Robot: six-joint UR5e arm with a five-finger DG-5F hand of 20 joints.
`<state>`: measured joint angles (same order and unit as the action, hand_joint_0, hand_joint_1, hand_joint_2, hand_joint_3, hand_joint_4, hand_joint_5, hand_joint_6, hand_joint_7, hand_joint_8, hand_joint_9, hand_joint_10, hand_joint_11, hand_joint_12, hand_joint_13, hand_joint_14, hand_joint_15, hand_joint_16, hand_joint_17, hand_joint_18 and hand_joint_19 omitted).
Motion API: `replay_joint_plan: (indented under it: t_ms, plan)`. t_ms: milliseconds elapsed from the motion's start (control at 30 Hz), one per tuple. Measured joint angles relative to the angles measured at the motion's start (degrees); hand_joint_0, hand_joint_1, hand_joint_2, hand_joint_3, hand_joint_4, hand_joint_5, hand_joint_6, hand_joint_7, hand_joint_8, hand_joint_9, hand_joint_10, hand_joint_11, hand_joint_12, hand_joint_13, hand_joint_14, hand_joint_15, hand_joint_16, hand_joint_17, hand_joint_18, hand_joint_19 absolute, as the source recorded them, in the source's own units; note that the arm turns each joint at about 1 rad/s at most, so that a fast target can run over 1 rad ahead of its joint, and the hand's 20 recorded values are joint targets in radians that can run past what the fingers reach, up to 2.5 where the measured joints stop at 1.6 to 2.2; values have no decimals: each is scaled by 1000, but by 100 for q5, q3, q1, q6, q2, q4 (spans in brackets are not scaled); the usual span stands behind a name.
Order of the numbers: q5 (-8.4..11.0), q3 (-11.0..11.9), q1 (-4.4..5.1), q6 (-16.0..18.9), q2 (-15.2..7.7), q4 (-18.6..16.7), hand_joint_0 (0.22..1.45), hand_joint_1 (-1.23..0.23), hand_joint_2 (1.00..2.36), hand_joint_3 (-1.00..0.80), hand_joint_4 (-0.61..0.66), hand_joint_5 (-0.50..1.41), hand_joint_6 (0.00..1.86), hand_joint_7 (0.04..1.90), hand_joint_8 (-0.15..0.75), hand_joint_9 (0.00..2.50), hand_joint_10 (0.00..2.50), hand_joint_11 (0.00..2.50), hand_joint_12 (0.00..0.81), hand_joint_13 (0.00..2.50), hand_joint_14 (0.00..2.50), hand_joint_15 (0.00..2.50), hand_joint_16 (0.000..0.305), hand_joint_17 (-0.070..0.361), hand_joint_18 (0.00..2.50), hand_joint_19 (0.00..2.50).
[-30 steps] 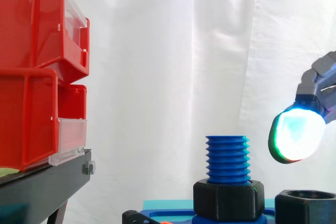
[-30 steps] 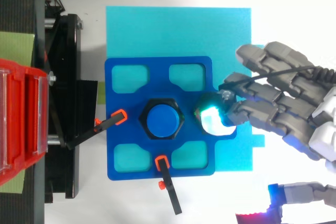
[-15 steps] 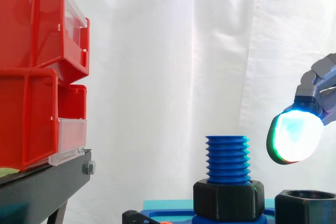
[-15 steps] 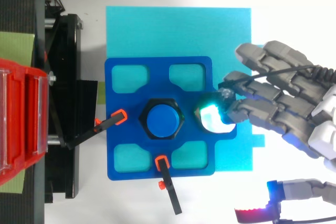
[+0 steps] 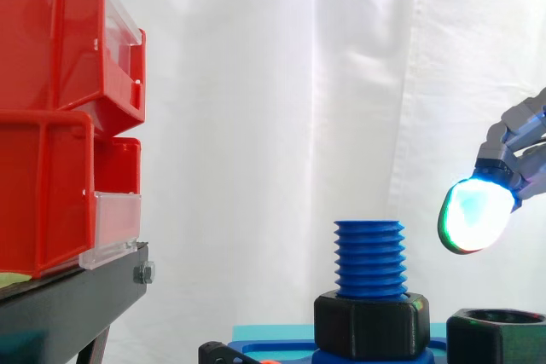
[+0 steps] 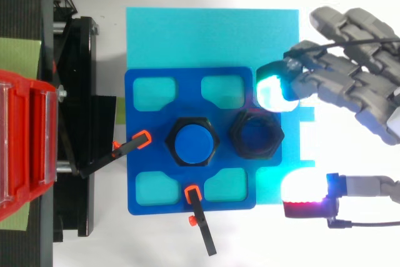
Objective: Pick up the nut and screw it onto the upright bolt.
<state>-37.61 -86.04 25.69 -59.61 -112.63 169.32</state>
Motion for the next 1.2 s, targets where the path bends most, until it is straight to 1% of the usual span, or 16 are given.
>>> replay_joint_plan:
  t_ms: [133,267,367,467,600,700,767,867,1100,1200]
  plan:
    - [95,0,12,-8,-1,-48,423,-656,1000,-500,262,-240,502,788,321,323,0,0,381,320,0,0,46,103,134,0]
    - [181,-11,43,-55,-3,-162,423,-646,1000,-500,264,-239,502,787,322,322,0,0,382,323,0,0,46,104,141,0]
    - [264,-79,81,-162,-4,-359,423,-645,1000,-500,265,-239,503,789,321,323,0,0,382,326,0,0,46,103,145,0]
    - [331,-179,130,-369,-5,-706,422,-645,1000,-500,264,-239,502,788,321,323,0,0,383,326,0,0,46,103,145,0]
    - [449,-337,205,-737,-5,-1301,423,-642,1000,-500,263,-239,502,784,321,325,0,0,383,329,0,0,46,103,149,0]
    - [496,-412,239,-992,-5,-1709,422,-640,1000,-500,266,-238,502,787,321,326,0,0,384,331,0,0,46,103,149,0]
    - [513,-432,250,-1081,-5,-1847,423,-636,1000,-500,267,-238,502,790,321,327,0,0,383,335,0,0,46,103,153,0]
    - [593,-444,257,-1102,-5,-1954,423,-634,1000,-500,268,-237,503,786,322,328,0,0,385,340,0,0,46,104,161,0]
    - [1051,-448,261,-1077,-5,-2074,426,-628,1000,-500,267,-236,502,788,321,328,0,0,384,346,0,0,46,104,165,0]
    - [1117,-449,276,-1106,-10,-2097,427,-628,1000,-500,267,-236,502,786,320,329,0,0,386,352,0,0,46,104,169,0]
